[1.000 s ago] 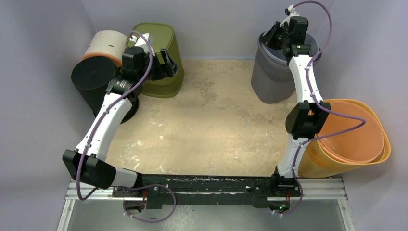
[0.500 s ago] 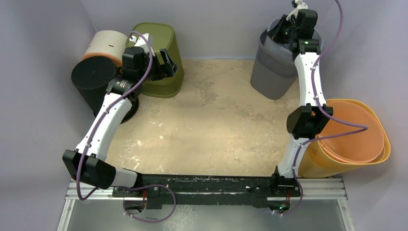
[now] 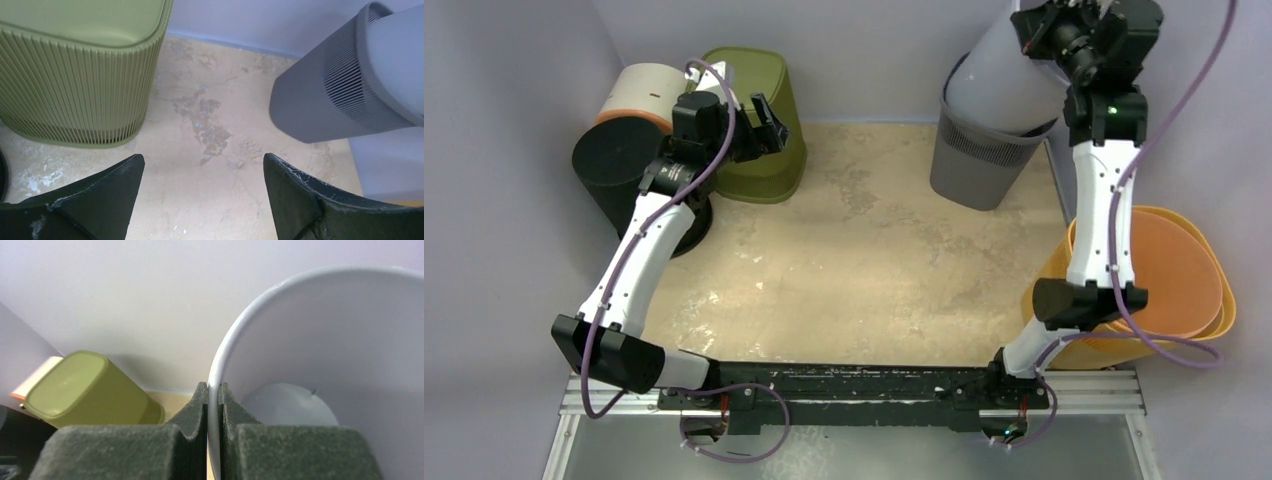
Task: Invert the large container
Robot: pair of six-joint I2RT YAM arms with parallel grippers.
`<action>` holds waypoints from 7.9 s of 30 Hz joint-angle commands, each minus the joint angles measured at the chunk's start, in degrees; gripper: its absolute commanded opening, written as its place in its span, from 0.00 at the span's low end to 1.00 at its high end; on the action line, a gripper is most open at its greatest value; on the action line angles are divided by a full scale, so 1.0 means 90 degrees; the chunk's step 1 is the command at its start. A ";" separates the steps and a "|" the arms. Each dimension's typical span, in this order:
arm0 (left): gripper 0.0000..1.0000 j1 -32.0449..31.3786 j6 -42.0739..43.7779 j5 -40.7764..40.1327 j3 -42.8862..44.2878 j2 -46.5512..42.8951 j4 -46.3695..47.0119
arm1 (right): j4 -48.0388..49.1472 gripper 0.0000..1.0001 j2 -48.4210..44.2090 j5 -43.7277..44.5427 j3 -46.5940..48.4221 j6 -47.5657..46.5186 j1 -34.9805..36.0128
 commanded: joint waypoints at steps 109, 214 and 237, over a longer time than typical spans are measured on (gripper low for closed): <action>0.86 -0.0032 -0.0088 -0.2463 0.4073 -0.0069 -0.1091 | 1.4709 0.06 0.2867 -0.2496 -0.9504 0.9953 0.3191; 0.86 -0.0032 -0.0076 -0.1609 0.3088 -0.0332 -0.1592 | 0.0099 1.00 0.0641 -0.2663 -0.1820 0.0435 0.2956; 0.86 -0.0032 -0.0268 -0.1512 0.2502 -0.0248 -0.1299 | -0.1950 0.93 0.1214 0.2515 -0.0060 -0.2175 0.2068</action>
